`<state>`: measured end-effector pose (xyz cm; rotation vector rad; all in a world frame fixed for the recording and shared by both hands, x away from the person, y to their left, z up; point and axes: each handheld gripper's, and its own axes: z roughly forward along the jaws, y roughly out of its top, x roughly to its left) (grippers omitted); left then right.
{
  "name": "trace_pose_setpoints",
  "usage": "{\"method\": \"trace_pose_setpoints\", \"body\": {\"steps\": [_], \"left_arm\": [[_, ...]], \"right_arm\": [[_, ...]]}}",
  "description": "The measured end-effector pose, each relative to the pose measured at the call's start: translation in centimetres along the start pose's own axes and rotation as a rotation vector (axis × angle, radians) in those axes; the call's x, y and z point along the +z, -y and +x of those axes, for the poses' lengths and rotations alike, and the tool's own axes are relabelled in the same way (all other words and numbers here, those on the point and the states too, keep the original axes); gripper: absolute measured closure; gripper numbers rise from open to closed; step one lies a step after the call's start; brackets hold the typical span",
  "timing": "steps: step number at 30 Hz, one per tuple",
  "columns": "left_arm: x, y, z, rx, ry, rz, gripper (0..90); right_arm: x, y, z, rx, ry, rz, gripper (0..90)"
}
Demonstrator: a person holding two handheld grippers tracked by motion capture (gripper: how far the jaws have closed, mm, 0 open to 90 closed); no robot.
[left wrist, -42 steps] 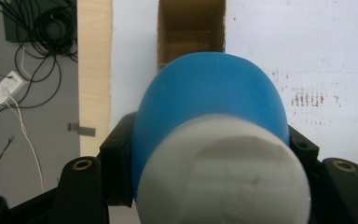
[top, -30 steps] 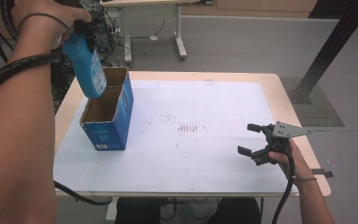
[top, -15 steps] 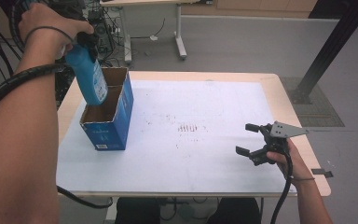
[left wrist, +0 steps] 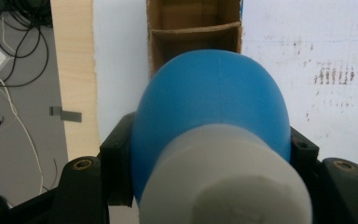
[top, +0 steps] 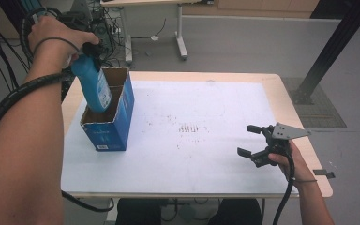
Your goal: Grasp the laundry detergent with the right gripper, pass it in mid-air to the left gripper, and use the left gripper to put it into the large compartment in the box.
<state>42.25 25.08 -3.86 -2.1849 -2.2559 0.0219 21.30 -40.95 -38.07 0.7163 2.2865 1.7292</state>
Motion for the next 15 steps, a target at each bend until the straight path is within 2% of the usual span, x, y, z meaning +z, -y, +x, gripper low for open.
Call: {"method": "trace_pose_setpoints", "body": {"steps": [11, 15], "left_arm": [[1.8, -0.3, 0.4, 0.000, 0.005, 0.022, 37.6], [3.0, -0.5, 0.4, 0.003, 0.002, 0.039, 37.6]], "right_arm": [[0.3, 0.3, 0.0, 0.005, -0.004, 0.001, 0.4], [0.4, 0.4, 0.0, 0.007, -0.006, 0.003, 0.4]]}}
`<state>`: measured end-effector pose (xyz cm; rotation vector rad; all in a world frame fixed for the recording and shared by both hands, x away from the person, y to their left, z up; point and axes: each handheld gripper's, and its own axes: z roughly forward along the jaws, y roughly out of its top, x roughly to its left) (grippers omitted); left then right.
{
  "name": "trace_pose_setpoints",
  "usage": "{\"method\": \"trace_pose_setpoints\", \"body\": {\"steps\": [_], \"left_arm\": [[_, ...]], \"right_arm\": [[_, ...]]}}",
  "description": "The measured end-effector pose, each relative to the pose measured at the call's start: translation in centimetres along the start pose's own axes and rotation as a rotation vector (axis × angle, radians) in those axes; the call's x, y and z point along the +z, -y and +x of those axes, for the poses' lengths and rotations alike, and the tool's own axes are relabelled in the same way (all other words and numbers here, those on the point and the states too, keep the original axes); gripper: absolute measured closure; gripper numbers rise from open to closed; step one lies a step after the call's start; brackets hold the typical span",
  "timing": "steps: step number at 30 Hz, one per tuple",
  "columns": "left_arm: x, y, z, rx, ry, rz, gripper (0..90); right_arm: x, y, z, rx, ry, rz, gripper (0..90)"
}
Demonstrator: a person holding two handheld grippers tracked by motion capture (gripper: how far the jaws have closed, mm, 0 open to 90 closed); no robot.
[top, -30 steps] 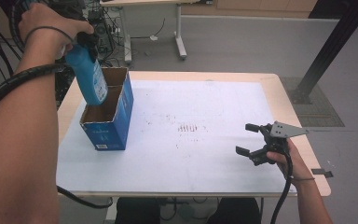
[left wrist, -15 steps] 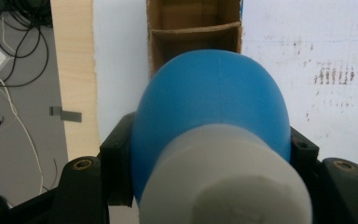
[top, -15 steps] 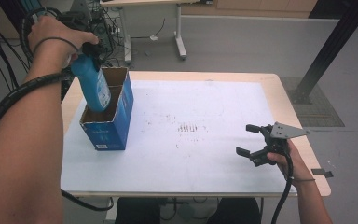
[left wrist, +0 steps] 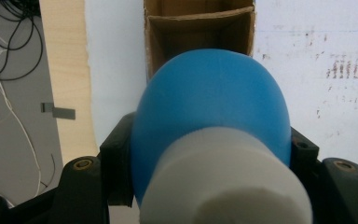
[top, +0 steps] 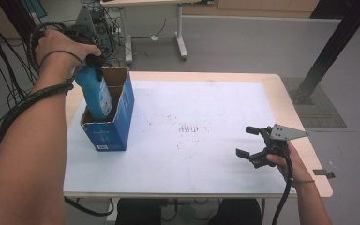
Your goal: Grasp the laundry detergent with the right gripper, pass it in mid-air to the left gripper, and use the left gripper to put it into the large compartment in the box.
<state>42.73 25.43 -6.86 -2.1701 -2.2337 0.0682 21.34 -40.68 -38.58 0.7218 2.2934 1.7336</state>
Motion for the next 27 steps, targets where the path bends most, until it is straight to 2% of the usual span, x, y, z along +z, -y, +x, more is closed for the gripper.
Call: {"method": "trace_pose_setpoints", "body": {"steps": [4, 15, 22, 27], "left_arm": [[0.5, -0.1, 0.0, -0.001, 0.001, 0.005, 37.6], [3.3, -0.6, -0.3, 0.011, 0.007, 0.039, 37.6], [4.8, -0.7, -0.5, 0.018, -0.003, 0.046, 37.6], [5.9, -0.8, -0.4, 0.022, 0.006, 0.050, 37.6]], "right_arm": [[0.1, 0.0, 0.0, -0.001, -0.002, 0.003, 0.4], [0.3, 0.3, 0.0, 0.005, -0.004, 0.003, 0.4], [0.2, 0.4, 0.0, 0.005, -0.001, 0.003, 0.4], [0.2, 0.5, 0.0, 0.007, 0.001, 0.003, 0.4]]}}
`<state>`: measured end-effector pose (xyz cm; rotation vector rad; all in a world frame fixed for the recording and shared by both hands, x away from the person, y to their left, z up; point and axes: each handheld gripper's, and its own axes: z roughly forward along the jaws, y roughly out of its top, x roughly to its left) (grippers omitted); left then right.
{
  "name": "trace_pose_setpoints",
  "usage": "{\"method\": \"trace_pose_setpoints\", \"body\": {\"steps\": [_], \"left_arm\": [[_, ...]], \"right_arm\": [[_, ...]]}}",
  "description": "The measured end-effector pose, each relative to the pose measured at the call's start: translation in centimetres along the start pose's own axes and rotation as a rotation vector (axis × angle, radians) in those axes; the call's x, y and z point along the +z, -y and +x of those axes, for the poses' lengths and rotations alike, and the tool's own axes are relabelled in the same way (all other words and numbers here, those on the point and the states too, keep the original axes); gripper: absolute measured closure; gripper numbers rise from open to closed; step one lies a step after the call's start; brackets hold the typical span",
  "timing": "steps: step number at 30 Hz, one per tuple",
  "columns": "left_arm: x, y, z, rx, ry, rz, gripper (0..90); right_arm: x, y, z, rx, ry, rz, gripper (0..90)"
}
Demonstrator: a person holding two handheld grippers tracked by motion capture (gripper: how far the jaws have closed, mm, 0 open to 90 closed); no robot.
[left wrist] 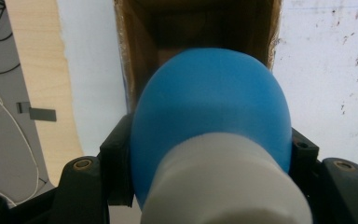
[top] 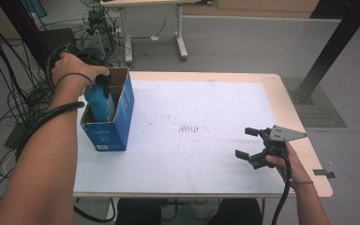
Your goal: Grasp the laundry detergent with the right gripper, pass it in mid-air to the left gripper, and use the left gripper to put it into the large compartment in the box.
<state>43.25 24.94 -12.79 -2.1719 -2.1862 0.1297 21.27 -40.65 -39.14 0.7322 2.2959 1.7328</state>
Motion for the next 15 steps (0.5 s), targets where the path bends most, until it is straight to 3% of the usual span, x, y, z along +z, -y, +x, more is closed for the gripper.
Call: {"method": "trace_pose_setpoints", "body": {"steps": [15], "left_arm": [[2.3, -0.5, 0.1, -0.007, -0.005, 0.021, 37.6]], "right_arm": [[-0.1, 0.1, 0.0, 0.006, 0.000, 0.006, 0.4]]}}
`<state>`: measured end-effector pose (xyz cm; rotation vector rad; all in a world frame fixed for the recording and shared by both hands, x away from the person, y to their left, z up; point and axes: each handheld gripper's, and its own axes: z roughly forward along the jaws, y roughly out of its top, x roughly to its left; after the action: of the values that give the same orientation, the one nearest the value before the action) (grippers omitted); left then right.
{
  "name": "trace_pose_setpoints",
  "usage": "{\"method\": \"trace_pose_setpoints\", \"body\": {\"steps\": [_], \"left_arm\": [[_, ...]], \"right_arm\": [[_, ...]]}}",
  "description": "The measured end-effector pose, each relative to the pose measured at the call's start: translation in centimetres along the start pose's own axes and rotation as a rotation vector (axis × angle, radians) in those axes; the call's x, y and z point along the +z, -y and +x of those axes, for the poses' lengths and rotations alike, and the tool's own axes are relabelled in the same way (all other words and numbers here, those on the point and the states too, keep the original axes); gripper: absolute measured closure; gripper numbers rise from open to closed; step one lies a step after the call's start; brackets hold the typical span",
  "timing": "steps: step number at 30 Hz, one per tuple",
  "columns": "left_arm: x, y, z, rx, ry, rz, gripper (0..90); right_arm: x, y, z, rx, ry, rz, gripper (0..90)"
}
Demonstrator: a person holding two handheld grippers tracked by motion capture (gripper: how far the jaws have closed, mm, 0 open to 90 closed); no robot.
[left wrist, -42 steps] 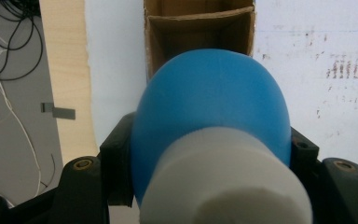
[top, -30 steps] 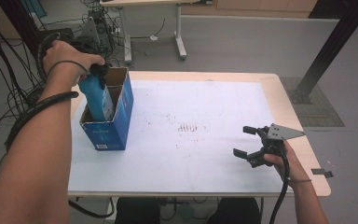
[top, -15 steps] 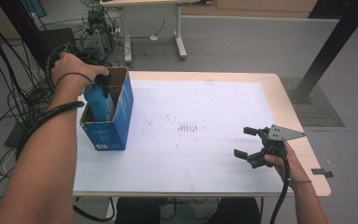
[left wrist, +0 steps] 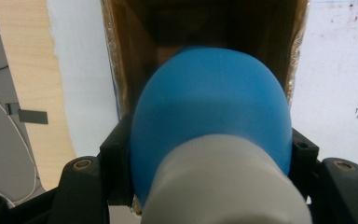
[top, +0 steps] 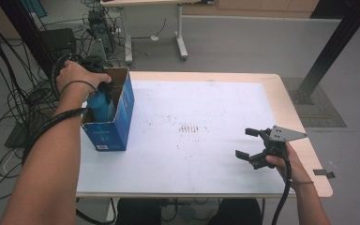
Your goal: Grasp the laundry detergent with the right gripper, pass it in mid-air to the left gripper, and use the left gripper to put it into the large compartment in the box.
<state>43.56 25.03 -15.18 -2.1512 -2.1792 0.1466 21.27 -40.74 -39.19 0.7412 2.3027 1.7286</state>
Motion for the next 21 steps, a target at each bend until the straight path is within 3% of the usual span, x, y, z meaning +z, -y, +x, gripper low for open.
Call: {"method": "trace_pose_setpoints", "body": {"steps": [21], "left_arm": [[3.3, -0.7, -0.1, 0.007, -0.002, 0.046, 37.6]], "right_arm": [[0.1, 0.0, 0.0, 0.004, 0.006, 0.009, 0.4]]}}
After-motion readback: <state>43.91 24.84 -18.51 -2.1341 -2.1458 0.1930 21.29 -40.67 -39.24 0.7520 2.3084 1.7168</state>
